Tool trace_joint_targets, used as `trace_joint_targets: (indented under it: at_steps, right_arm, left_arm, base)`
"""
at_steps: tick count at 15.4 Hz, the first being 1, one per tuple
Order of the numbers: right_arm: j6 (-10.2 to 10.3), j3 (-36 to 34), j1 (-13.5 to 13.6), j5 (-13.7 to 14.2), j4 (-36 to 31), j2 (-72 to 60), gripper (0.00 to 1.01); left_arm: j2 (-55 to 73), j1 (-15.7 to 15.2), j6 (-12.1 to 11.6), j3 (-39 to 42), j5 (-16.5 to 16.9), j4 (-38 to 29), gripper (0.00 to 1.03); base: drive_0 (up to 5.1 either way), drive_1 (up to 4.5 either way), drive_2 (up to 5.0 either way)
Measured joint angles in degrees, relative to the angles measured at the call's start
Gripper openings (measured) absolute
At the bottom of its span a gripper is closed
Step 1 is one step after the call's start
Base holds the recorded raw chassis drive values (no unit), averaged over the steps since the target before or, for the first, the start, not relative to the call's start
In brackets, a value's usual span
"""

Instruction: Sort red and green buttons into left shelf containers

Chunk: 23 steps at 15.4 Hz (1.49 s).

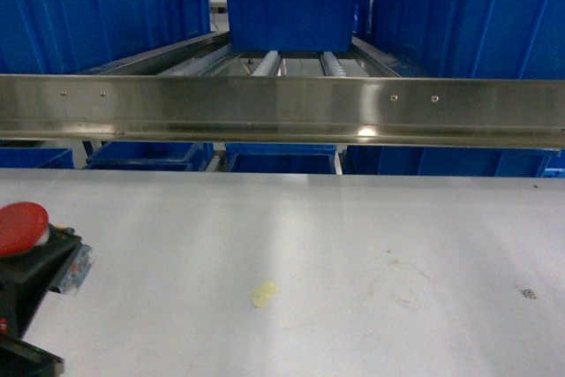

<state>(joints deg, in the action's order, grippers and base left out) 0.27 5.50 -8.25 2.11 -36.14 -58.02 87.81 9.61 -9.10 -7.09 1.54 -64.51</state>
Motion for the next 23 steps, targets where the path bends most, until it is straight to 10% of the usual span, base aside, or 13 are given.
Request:
trace_joint_targets:
  at_steps: [6, 23]
  right_arm:
    - [-0.11, -0.02, 0.00, -0.02, 0.02, 0.00, 0.27]
    - [-0.11, -0.02, 0.00, 0.07, 0.04, 0.00, 0.27]
  left_arm:
    - [-53.27, 0.28, 8.59, 0.15, 0.35, 39.10, 0.25]
    - [-56.74, 0.44, 9.20, -0.61, 0.15, 40.28, 0.25]
  base:
    - [0.0, 0.00, 0.0]
    - [-3.8, 0.73, 3.3]
